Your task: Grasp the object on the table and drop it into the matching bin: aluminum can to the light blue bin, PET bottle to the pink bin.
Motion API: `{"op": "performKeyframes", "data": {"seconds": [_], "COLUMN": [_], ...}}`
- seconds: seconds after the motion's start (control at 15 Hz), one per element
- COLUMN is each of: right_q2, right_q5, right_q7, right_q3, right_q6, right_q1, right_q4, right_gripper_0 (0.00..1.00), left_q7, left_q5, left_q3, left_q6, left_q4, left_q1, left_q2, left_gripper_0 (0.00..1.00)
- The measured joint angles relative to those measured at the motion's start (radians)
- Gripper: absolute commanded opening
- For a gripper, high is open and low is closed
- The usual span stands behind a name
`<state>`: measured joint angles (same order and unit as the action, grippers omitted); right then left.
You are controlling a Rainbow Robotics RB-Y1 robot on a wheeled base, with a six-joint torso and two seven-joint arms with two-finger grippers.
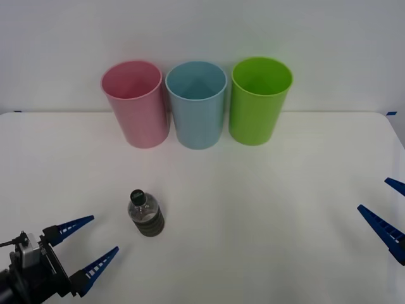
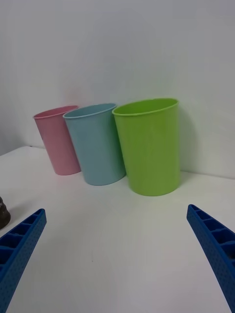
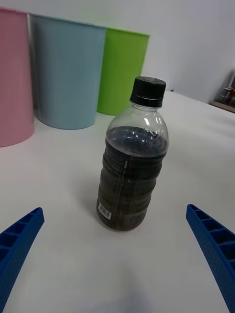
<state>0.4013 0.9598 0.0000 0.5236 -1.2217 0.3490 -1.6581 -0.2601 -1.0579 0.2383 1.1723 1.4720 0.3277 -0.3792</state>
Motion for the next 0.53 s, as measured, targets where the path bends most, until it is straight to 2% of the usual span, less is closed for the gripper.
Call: {"op": "performKeyframes", "data": {"seconds": [0.27,0.53], "right_q2": [0.000,0.000], "right_q5": [0.000,0.000], "right_q7": [0.000,0.000], "right_q3": [0.000,0.000], "right_q6": [0.000,0.000], "right_q1": [0.000,0.000], "right_q4": [0.000,0.000], "right_gripper_0": [1.00,1.00], "left_q7": [-0.020,-0.042], "left_q5": [-0.002,-0.047], "left_q3": [-0.057,-0.068], "left_q6": [-0.046,-0.068], "left_q4": [-0.001,-0.002], "left_q1": [-0.023,-0.051], "left_q2": [0.005,0.049], "left_gripper_0": [1.00,1.00]}}
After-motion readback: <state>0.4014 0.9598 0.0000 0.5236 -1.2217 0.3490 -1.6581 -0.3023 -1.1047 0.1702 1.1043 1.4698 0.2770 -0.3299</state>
